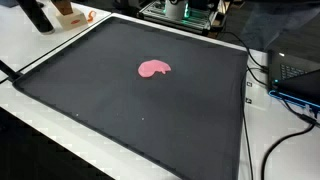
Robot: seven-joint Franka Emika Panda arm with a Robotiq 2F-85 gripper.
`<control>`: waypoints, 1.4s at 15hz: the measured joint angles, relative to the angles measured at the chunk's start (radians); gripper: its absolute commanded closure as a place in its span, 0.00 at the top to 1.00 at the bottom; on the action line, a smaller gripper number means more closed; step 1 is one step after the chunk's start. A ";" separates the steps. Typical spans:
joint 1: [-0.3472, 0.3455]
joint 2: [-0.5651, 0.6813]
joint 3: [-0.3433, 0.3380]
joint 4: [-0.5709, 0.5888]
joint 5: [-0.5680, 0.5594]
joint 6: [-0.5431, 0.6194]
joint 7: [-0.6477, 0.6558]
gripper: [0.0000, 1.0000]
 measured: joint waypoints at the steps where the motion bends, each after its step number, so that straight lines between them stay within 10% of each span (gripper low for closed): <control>1: 0.000 0.000 0.000 0.000 0.000 0.000 0.000 0.73; 8: 0.000 0.000 0.005 0.001 0.000 0.000 0.000 0.25; 10: 0.000 0.000 0.007 0.002 0.000 0.001 0.000 0.25; 11: 0.000 0.000 0.007 0.002 0.000 0.001 0.000 0.50; 21: 0.000 0.009 0.008 0.002 0.000 0.001 0.000 0.50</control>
